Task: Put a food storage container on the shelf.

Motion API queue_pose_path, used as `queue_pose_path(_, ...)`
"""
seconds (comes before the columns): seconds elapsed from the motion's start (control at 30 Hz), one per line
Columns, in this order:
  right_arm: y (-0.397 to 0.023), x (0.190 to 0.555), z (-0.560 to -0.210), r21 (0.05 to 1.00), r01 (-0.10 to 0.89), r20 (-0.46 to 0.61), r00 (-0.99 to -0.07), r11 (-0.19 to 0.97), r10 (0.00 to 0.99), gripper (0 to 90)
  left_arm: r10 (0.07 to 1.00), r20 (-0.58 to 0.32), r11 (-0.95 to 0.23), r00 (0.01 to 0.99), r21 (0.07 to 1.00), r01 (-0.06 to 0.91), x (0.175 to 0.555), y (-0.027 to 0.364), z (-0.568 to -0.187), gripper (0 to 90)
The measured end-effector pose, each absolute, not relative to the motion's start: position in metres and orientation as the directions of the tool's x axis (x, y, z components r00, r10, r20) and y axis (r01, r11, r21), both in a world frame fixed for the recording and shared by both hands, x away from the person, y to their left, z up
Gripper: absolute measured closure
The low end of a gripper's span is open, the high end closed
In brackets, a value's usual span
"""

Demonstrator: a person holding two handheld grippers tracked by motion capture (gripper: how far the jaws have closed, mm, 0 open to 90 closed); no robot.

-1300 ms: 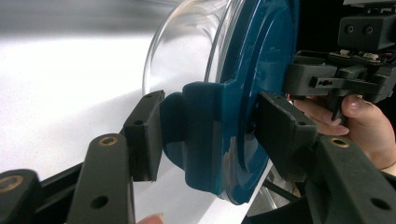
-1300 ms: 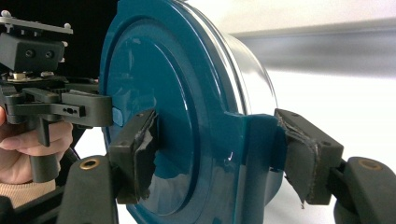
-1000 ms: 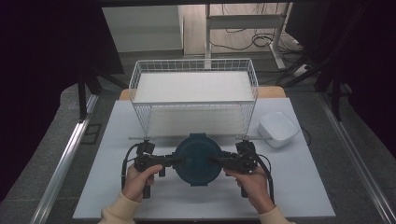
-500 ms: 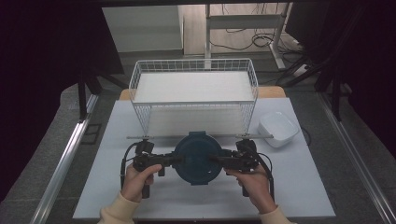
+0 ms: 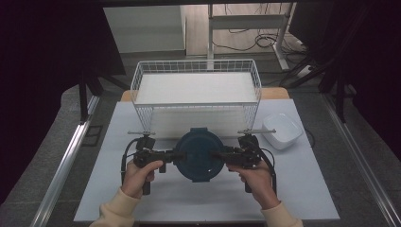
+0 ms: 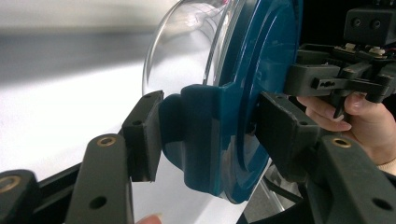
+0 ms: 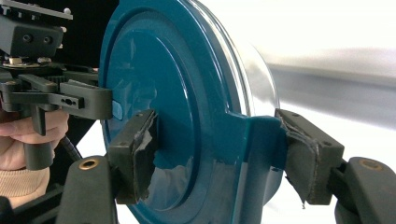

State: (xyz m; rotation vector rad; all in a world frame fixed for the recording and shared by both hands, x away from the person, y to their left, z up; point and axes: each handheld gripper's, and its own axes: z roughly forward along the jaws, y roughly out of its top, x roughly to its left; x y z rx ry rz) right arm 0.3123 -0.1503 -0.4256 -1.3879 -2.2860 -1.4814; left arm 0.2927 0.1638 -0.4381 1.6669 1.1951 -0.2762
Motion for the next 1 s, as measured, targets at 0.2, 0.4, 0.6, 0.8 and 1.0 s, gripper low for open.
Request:
queue_pose_path(0.2,-0.150,0.316,-0.407,0.707,0.699,0.490,-0.597,0.112,0.635,32.9,0.571,-0.654,0.017,0.496,0.613,0.790,0.297,0.164,-0.420,43.2)
queue_pose_path(0.4,-0.149,0.323,-0.385,0.724,0.679,0.469,-0.612,0.120,0.636,32.9,0.567,-0.643,0.012,0.514,0.631,0.776,0.306,0.166,-0.400,43.2)
queue_pose_path(0.6,-0.148,0.329,-0.374,0.730,0.673,0.463,-0.615,0.119,0.638,32.9,0.564,-0.641,0.013,0.521,0.637,0.770,0.311,0.166,-0.391,43.2)
queue_pose_path(0.8,-0.148,0.334,-0.364,0.730,0.673,0.462,-0.614,0.119,0.640,32.9,0.564,-0.639,0.020,0.523,0.643,0.765,0.315,0.166,-0.383,43.2)
queue_pose_path(1.0,-0.150,0.337,-0.354,0.731,0.672,0.463,-0.615,0.117,0.638,33.2,0.566,-0.627,0.009,0.536,0.655,0.756,0.319,0.164,-0.372,43.2)
